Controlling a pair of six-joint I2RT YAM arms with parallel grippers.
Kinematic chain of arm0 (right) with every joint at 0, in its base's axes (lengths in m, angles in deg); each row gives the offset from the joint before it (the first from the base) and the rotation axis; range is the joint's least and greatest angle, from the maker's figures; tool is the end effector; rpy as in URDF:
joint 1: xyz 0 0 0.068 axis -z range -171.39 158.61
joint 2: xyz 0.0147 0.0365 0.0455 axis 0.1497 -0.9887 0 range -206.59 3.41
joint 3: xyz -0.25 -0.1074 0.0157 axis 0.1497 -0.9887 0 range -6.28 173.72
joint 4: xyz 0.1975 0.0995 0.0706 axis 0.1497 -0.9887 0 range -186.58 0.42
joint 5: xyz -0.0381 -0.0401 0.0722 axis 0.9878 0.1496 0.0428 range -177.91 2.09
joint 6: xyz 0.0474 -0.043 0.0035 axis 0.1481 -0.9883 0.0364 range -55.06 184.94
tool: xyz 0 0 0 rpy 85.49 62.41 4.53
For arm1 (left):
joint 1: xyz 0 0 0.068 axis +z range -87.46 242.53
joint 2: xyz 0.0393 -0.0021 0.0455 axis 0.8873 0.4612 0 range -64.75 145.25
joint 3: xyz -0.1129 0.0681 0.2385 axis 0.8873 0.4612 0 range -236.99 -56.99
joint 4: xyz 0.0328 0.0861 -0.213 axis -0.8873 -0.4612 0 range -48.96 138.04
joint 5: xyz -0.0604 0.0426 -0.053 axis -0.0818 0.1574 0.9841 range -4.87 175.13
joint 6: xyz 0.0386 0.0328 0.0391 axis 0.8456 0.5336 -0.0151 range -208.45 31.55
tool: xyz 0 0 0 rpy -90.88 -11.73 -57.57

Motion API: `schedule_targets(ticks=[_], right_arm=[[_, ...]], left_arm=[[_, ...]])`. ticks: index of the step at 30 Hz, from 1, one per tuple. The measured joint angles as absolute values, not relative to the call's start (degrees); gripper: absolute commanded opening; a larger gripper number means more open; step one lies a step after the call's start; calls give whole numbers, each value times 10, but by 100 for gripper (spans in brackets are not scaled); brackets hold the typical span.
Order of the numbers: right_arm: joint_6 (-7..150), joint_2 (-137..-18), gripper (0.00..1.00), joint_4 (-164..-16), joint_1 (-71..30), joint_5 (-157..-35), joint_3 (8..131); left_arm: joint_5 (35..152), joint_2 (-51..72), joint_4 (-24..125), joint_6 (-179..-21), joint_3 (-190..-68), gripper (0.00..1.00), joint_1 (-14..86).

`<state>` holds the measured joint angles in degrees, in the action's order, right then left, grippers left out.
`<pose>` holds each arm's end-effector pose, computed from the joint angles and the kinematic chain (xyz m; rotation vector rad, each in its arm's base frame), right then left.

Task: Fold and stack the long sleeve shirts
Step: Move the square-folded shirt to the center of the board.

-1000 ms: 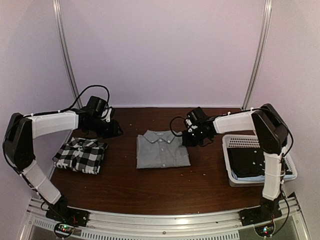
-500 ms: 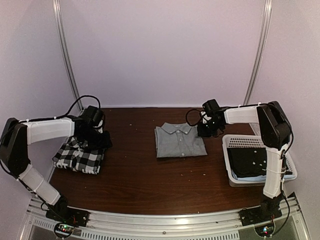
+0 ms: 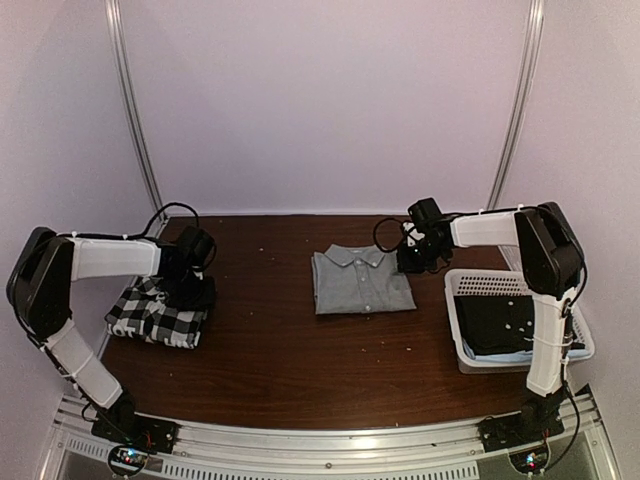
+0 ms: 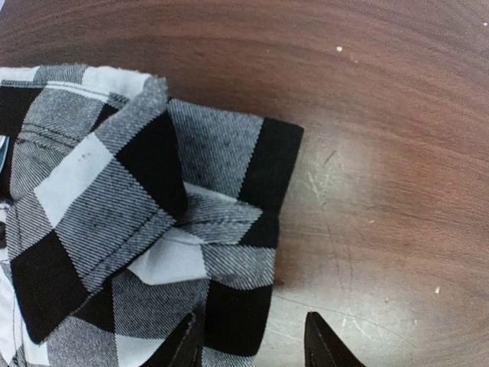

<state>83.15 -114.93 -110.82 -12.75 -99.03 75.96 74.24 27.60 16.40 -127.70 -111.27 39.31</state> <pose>0.3870 0.1616 0.1650 -0.1469 2.6221 0.5010 0.2594 -0.1011 0.1775 -0.4284 2.7084 -0.0310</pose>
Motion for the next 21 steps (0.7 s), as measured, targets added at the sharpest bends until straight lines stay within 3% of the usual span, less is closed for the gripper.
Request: schedule_targets(ticks=[12, 18, 21], right_arm=[[831, -1149, 0, -1107, -122, -1008, 759], [831, -1149, 0, -1106, -121, -1010, 758], [831, -1149, 0, -1105, -121, -1011, 758]], left_arm=[[708, 362, 159, -1251, -1148, 25, 393], [689, 379, 158, -1239, -1164, 1, 392], [686, 384, 158, -1235, -1171, 0, 390]])
